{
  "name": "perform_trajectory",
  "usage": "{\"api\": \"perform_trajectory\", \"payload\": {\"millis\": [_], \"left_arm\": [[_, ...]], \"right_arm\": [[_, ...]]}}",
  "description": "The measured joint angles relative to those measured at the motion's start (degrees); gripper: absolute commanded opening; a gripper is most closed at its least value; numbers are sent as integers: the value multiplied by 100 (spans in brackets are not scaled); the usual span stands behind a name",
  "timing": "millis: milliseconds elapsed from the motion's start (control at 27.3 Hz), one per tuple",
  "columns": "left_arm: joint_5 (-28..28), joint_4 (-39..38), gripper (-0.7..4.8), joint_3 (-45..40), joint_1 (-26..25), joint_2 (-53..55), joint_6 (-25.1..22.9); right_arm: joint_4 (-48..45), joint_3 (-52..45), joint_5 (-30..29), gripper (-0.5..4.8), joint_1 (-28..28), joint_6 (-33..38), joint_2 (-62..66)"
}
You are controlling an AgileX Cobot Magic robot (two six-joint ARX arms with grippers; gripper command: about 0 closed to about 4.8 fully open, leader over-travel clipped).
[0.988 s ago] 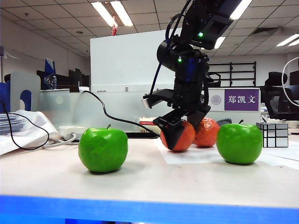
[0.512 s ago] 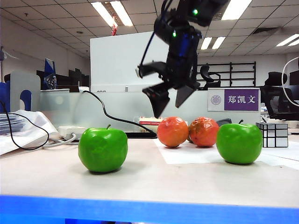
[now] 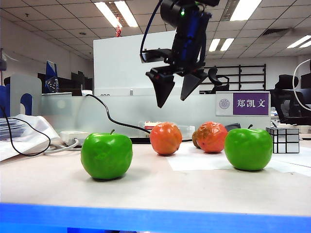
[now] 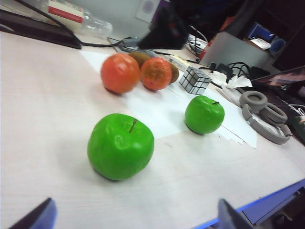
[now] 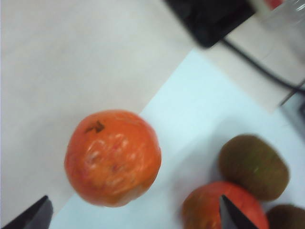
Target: Put the same fruits together.
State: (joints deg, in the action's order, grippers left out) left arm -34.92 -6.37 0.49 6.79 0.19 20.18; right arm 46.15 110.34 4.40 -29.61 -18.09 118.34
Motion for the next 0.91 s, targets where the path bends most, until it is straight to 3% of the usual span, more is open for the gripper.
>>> {"api": "perform_trajectory", "payload": {"millis": [256,366,915], "left_arm": [[24,0,437,2,0,0,-2],[26,0,479,0,0,0,0],[306,-2,479,2,0,0,-2]], "right_arm": [[487,2,-15,479,-2,81,-619],[839,2,2,479,-2,138,-964],[3025,-107,343,479,199,297,-1582]]}}
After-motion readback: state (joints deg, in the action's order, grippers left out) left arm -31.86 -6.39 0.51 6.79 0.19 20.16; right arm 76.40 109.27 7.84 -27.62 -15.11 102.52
